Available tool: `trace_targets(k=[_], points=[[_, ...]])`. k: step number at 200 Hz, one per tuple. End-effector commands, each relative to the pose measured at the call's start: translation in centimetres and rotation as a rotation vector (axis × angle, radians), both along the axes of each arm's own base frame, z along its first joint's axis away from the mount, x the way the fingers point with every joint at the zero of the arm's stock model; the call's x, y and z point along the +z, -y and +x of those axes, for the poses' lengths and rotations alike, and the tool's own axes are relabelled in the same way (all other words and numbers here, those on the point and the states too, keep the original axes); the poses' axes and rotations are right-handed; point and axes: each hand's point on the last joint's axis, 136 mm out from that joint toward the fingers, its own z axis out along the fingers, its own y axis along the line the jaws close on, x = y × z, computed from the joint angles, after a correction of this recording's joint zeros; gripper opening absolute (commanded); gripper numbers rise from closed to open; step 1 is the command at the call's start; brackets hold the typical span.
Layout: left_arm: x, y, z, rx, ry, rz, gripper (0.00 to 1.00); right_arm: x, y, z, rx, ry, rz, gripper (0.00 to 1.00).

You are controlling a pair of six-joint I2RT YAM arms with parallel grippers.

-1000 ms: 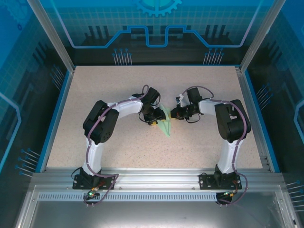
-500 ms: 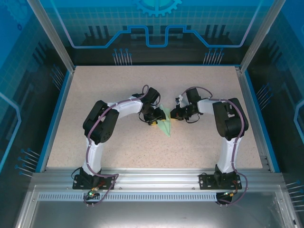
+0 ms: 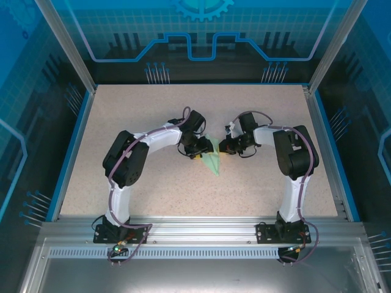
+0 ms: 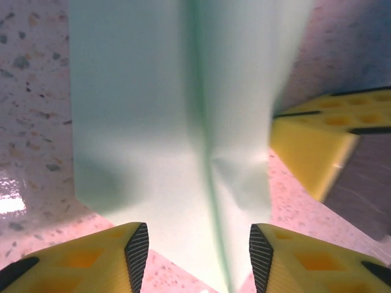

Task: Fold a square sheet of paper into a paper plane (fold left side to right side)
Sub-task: Fourth fold the wing at the center of the table.

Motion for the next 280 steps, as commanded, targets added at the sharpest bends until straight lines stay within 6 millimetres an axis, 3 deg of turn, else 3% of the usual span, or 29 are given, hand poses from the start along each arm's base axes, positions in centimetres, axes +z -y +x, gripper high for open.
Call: trace_targets(k=[1,46,101,191,221,256,280], points=[[2.9,1.3,0.0,-0.047,0.049,-0.076,0.45,-2.3,0.6,-1.0,0.013,-0.051,-0.071,0.06],[1.4,3.7,1.3,-0.082,0.024,-0.148,0.31,-2.2,0.6,-1.0,0.015,-0.051,-0.074,0.06],[-0.6,4.0,2.5,-0.071,0.012,-0.131,0.3,-2.3,0.7,-1.2,0.024,-0.049,-0.086,0.06],[-4.9,3.0,0.5,-0.025,-0.079,-0.083,0.3,-1.7,0.4,-0.7,0.028,-0.03,-0.073,0.07],[-6.0,2.1,-0.5,-0.012,-0.101,-0.048,0.3,0.4,0.2,0.4,0.013,0.016,-0.037,0.12],[-6.4,1.4,-1.1,0.004,-0.111,-0.029,0.29,4.6,1.2,1.5,-0.014,0.1,-0.029,0.25],[-6.4,1.4,-1.2,0.004,-0.112,-0.027,0.29,7.2,2.3,0.1,-0.031,0.133,-0.037,0.27]])
